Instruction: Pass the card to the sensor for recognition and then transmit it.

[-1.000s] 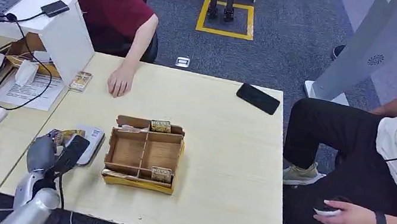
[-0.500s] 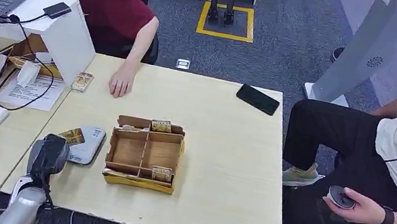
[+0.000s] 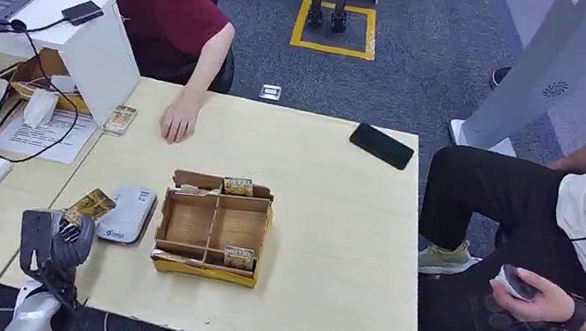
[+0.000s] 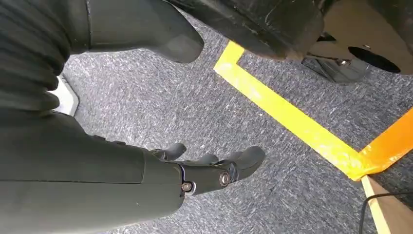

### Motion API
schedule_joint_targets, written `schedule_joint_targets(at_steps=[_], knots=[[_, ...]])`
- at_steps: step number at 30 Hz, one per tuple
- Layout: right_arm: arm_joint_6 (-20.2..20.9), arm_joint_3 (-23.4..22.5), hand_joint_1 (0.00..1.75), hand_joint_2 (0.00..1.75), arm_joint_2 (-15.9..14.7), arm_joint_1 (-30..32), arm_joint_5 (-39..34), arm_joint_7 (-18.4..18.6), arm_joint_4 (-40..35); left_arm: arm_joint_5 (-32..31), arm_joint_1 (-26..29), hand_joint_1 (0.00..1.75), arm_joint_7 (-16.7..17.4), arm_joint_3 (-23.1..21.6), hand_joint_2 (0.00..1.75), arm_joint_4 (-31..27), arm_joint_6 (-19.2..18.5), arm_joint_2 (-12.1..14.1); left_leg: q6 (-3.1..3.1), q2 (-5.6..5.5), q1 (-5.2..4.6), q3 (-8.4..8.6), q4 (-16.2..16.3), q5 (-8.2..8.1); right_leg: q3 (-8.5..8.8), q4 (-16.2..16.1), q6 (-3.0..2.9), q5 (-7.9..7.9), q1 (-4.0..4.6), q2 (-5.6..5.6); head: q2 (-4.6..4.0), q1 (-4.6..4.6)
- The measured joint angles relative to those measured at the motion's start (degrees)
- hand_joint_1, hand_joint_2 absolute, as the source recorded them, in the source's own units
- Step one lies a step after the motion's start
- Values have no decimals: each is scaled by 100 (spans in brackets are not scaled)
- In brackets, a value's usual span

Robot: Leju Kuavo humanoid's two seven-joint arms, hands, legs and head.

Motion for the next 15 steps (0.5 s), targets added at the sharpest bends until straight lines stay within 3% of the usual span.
schedule_joint_targets(at_steps=[9,15], knots=[[-9,9,0,175,0,-2,4,24,0,494,126,175,-190,9,175,-492,26,-118,1,-1,0,-25,2,1,-22,0,1,0,0,0,0,0],[37,46,0,175,0,-8,68,24,-7,-139,125,175,-754,7,175,-717,786,-131,1,0,0,-32,4,1,-32,0,1,1,-1,0,-2,0]])
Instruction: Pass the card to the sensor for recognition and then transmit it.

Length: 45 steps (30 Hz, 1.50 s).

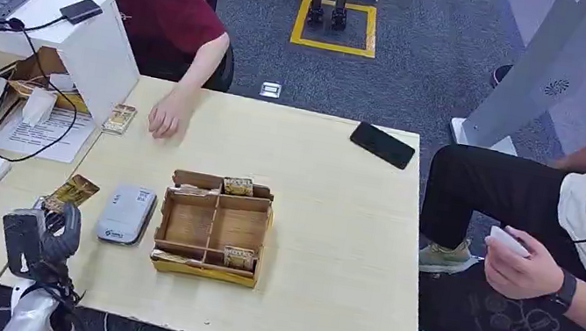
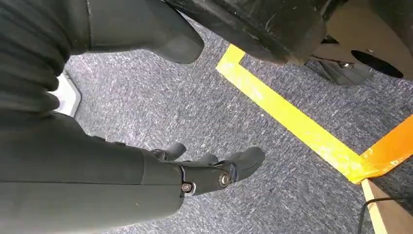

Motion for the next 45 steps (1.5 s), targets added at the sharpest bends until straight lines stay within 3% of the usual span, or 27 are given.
schedule_joint_targets(at_steps=[4,11,14,26,27,33,35,37,39,41,45], knots=[[31,35,0,175,0,-27,52,2,-11,-710,-157,175,-243,-20,175,-4,684,31,0,0,1,-2,0,1,-2,0,-2,2,1,0,0,0],[118,164,0,175,0,-55,140,20,-20,-2133,-555,175,-282,-358,175,19,1855,280,-1,0,2,-3,0,3,-3,1,-4,4,2,0,2,0],[166,216,0,175,0,-79,131,20,-39,-2390,-737,175,-269,-435,175,63,1946,328,-1,2,2,-4,0,3,-3,1,-2,5,2,2,2,0],[190,251,0,175,0,-95,111,20,-66,-2410,-886,175,-245,-542,175,151,1964,350,-1,4,2,-7,0,2,-9,0,-2,6,2,5,2,0],[188,251,0,175,0,-94,109,20,-66,-2394,-888,0,-243,-544,175,160,1964,350,-1,4,2,-6,0,2,-9,0,-2,6,2,5,0,0],[168,251,0,175,0,-89,81,20,-66,-2250,-891,0,-206,-579,175,251,1907,354,-1,4,2,-7,0,2,-11,0,-2,6,2,7,2,0],[127,251,0,175,0,-86,39,17,-66,-2057,-902,0,18,-579,175,280,1780,345,-1,5,2,-7,1,2,-13,0,-2,6,2,7,2,0],[63,251,0,175,0,-76,-13,13,-66,-1848,-912,0,436,-588,175,297,1441,324,-1,5,2,-8,1,3,-14,0,-2,6,2,8,0,0],[46,251,0,175,0,-58,-39,-7,-66,-1725,-889,0,575,-667,175,266,966,321,-1,4,2,-10,1,3,-12,0,-2,6,2,7,2,0],[35,251,0,175,-2,-40,-66,-20,-66,-1837,-766,0,520,-820,175,69,604,358,-1,6,2,-12,0,2,-13,0,-2,6,2,12,2,0],[37,249,0,175,-13,17,-109,-77,-64,-2496,-270,0,177,-1310,175,-724,397,590,-1,19,1,-14,1,-2,-23,0,-2,6,1,28,2,0]])
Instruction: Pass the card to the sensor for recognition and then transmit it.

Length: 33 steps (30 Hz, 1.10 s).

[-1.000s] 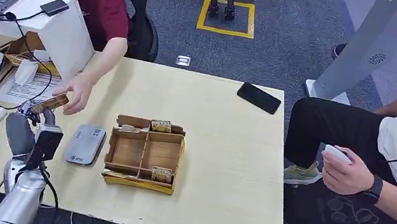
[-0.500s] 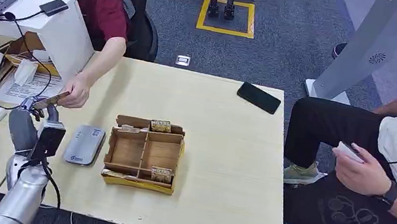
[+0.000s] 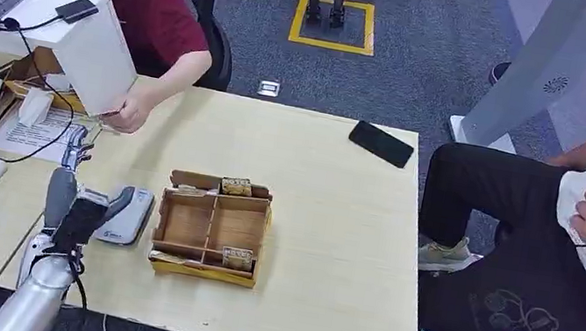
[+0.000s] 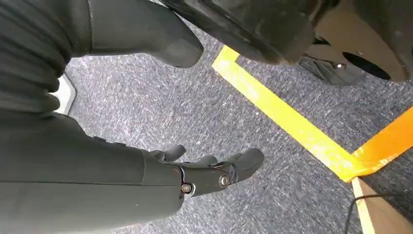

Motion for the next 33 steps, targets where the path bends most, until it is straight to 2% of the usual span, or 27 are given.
schedule_joint_targets(at_steps=[4,7,11,15,19,21,26,28,33], knots=[[15,0,0,175,-24,24,-7,-28,0,-518,561,0,-204,-642,175,-1003,-132,249,3,-1,0,-9,0,-3,-9,-1,1,-2,0,-3,-2,-2],[37,0,0,175,-31,23,2,-35,0,-755,754,0,-228,-1044,175,-1425,-94,358,3,-2,0,-12,0,-3,-10,-1,2,-2,0,-6,-2,0],[68,4,0,175,-42,21,63,-24,0,-1380,841,0,-272,-1553,175,-1733,297,522,3,-2,0,-11,0,-1,-8,-1,1,1,0,-6,-2,0],[68,7,0,175,-55,19,89,-24,-2,-1470,867,0,-272,-1935,175,-1840,432,612,2,-2,0,-11,0,0,-7,-1,1,2,0,-7,-2,0],[68,13,0,175,-63,19,101,-24,-2,-1628,871,0,-239,-2086,175,-1890,543,664,1,-2,0,-11,0,0,-8,-1,1,1,0,-6,-2,2],[72,28,0,175,-66,16,116,-20,-2,-2050,862,0,-77,-2172,175,-1888,872,708,1,-2,0,-11,0,0,-9,-1,1,1,0,-6,0,0],[107,39,0,175,-68,-4,144,-2,-2,-2570,731,0,378,-2425,175,-1739,1423,741,2,-2,0,-11,0,0,-10,-1,1,1,0,-7,-2,0],[149,48,0,175,-68,-17,157,15,-2,-2954,656,0,581,-2451,175,-1630,1521,710,1,-2,0,-11,0,0,-9,-1,1,2,0,-6,-2,0],[155,92,0,175,-68,-34,140,74,-2,-3480,525,0,760,-2312,175,-1340,1551,507,1,-2,-1,-11,0,1,-9,-1,2,3,-1,-6,0,0]])
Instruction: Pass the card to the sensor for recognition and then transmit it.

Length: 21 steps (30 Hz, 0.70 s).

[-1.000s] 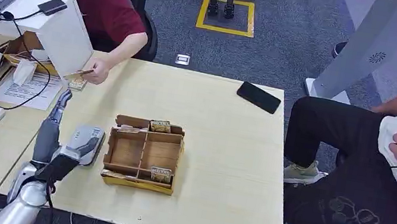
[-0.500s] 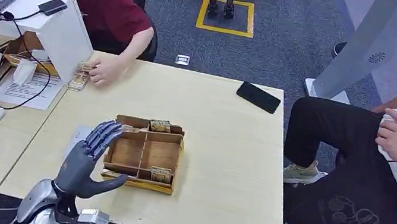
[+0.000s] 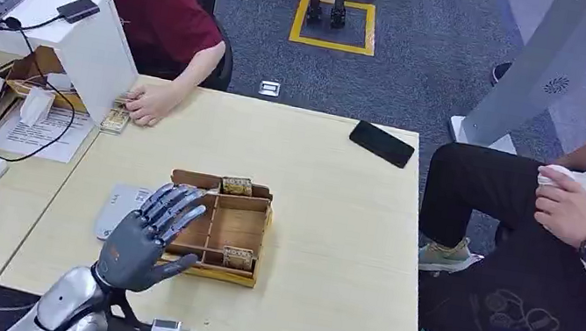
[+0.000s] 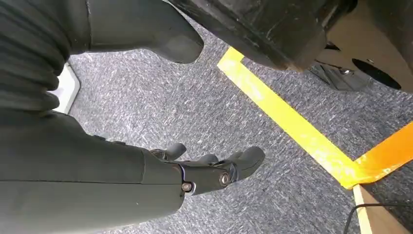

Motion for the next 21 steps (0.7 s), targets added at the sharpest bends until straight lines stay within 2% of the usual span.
schedule_joint_targets(at_steps=[7,21], knots=[[-18,31,0,175,0,-3,-33,2,0,-178,-138,0,230,304,175,320,2,-230,0,0,0,0,0,0,-1,0,0,0,1,0,0,0],[-77,35,0,175,0,1,-59,-13,0,-243,-216,0,523,531,175,717,7,-387,0,0,0,0,0,0,-1,0,0,0,0,0,-2,0]])
